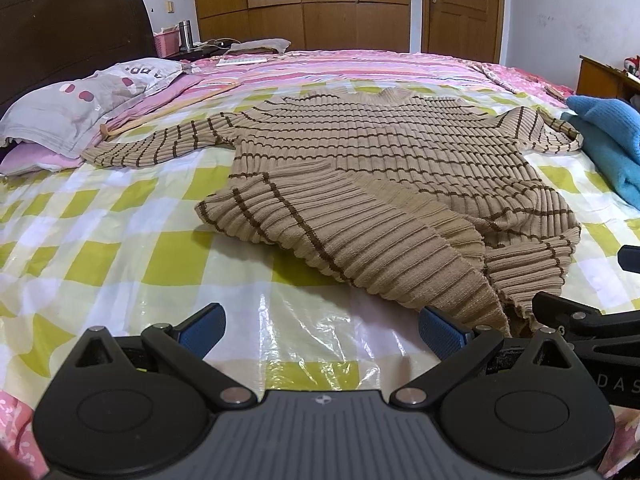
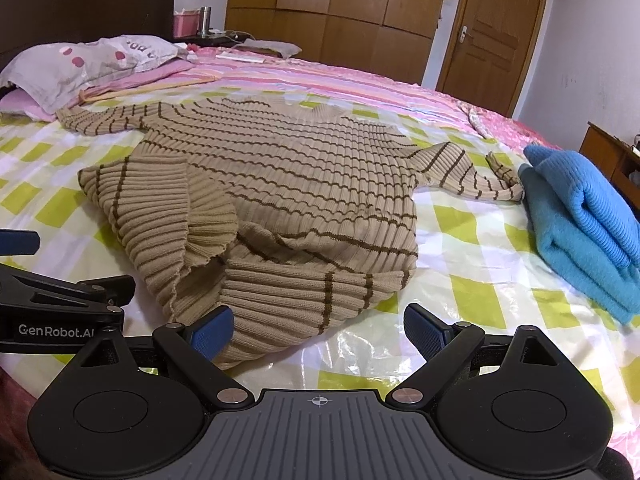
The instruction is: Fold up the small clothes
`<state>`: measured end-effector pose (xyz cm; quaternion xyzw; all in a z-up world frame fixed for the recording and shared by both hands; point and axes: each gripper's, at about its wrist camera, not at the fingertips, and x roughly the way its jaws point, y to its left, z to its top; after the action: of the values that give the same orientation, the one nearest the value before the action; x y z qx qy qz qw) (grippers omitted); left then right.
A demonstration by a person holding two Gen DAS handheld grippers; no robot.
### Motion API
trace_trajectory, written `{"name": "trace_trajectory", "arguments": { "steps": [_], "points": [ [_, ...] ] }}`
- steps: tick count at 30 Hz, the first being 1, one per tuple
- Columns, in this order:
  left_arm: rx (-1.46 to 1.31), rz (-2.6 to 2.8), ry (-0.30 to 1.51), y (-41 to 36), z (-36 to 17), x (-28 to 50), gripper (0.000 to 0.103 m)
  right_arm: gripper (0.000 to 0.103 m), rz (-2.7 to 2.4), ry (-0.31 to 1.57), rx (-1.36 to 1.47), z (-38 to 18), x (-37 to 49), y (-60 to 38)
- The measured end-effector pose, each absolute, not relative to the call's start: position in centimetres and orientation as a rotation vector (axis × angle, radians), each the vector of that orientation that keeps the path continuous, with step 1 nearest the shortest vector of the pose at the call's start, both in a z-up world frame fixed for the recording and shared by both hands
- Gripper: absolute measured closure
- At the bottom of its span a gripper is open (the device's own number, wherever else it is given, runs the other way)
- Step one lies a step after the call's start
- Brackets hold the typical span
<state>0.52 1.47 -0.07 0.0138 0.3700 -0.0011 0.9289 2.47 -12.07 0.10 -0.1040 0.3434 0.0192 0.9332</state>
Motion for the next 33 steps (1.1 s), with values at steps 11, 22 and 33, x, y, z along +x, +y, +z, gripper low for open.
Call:
{"name": "trace_trajectory", "arguments": {
  "steps": [11,22,33],
  "points": [
    [0.034,-0.026,0.73,1.8,0.8,0.5,0.0,0.012,0.067,0.699,-0.207,0.5,2.5,-12.2],
    [0.058,-0.059,0.593,6.4,3.7,5.3,0.0,0.027,0.15,0.697,-0.187,2.1,5.2,-13.6],
    [0.082,-0.225,0.763,6.3,0.5,13.0,0.056,0.031,0.219,0.809,-0.245,-0.9,8.1,-11.7]
  ]
}}
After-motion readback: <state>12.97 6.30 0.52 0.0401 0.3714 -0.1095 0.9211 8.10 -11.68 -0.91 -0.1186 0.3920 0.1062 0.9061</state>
